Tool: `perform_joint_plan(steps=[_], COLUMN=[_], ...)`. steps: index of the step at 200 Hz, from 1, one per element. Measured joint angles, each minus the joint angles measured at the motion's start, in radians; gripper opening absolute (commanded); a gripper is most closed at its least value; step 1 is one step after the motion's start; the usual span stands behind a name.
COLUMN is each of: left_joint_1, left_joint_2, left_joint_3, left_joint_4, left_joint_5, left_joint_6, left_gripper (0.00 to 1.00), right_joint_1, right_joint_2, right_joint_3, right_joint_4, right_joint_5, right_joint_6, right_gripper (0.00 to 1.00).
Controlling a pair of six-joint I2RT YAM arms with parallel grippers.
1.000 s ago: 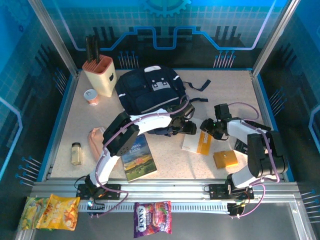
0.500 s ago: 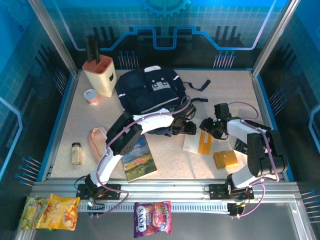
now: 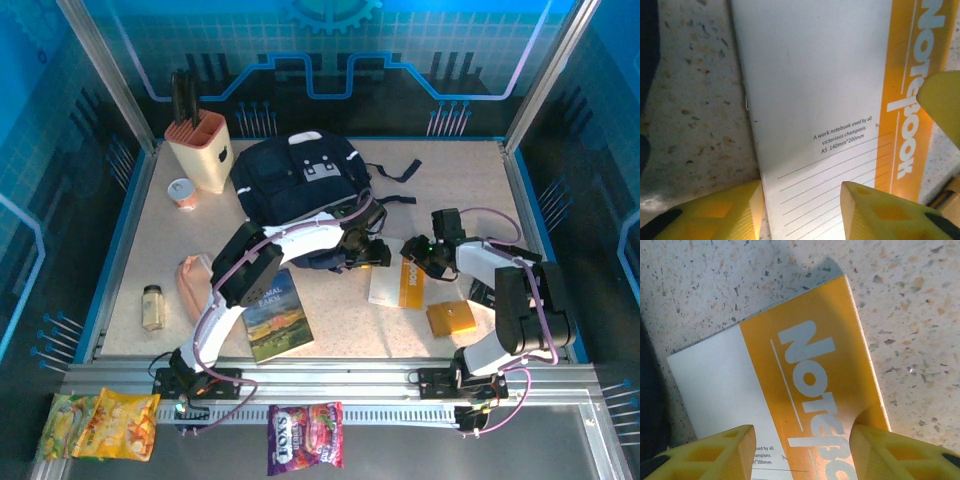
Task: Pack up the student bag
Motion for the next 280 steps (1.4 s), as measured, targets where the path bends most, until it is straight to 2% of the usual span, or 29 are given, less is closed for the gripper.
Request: perform_joint_plan(steps=[37,67,116,154,209,229,272,280], left_joint_1=[0.011,0.013,0.018,0.023,0.023,0.023,0.023,0.023], left_joint_2=[-0.082,-0.121,-0.109,-0.069,-0.055,-0.055,-0.055,-0.055], left_joint_3=[-0.066,-0.068,-0.069,-0.068,-0.068,-0.068,-0.068,-0.068], left_joint_4=[0.060,0.109,0.117,0.115,0.117,0.117,0.117,0.117], left_joint_5=[0.062,0.097,0.116,0.116,0.116,0.116,0.115,0.115], left_joint_6=[-0.024,-0.022,-0.023,-0.026,-0.054,-0.064,-0.070,-0.070], left_gripper=[0.35,0.34,0.34,0.26,0.21,0.18,0.00,0.00], right_joint_1=[0.000,0.000,0.000,0.000,-0.001,-0.002,-0.003,-0.004], right_joint_2=[-0.006,-0.008,-0.009,-0.009,-0.009,-0.010,-0.026,-0.037], right_joint_3=[-0.006,-0.011,-0.011,-0.011,-0.018,-0.018,-0.025,-0.028], right_joint_4=[0.006,0.010,0.010,0.010,0.014,0.015,0.012,0.004], right_joint_5=[0.002,0.001,0.001,0.001,0.001,0.000,0.002,0.001], right_joint_6=[0.015,0.018,0.027,0.034,0.056,0.060,0.063,0.062], right_gripper=[0.54,0.54,0.54,0.52,0.48,0.48,0.49,0.51])
